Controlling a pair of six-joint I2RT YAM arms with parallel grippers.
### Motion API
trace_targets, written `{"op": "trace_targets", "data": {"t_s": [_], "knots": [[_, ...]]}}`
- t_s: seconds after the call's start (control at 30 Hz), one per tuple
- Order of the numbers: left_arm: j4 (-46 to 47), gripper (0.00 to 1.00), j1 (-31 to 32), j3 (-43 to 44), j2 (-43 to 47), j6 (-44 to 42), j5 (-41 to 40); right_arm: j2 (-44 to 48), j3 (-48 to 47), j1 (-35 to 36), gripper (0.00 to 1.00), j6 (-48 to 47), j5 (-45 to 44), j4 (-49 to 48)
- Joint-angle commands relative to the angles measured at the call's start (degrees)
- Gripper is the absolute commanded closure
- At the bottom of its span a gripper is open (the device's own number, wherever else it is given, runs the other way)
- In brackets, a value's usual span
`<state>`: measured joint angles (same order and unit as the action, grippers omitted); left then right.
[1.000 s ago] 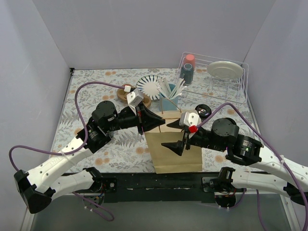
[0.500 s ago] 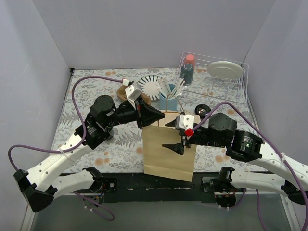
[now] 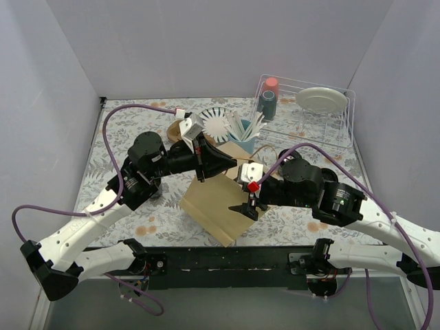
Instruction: Pack the takeout coffee
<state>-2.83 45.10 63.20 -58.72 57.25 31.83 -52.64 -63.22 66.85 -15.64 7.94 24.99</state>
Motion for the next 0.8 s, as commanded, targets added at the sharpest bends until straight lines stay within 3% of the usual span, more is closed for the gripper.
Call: {"op": "trace_targets", "data": {"t_s": [0.0, 0.33, 0.77], "knots": [[1.25, 1.00, -0.37, 2.28, 1.94, 0.05, 1.39, 1.40, -1.11, -0.05, 0.19, -0.36, -4.77, -0.74], [1.77, 1.00, -0.36, 2.54, 2.73, 0.75, 2.18, -1.94, -2.87, -0.05, 0.19, -0.97, -7.59, 4.01], [2.48, 1.00, -0.37, -2.28, 6.15, -0.74, 3.76, -0.71, -0.50, -0.67, 0.17, 4.03, -13.22, -0.73]]}}
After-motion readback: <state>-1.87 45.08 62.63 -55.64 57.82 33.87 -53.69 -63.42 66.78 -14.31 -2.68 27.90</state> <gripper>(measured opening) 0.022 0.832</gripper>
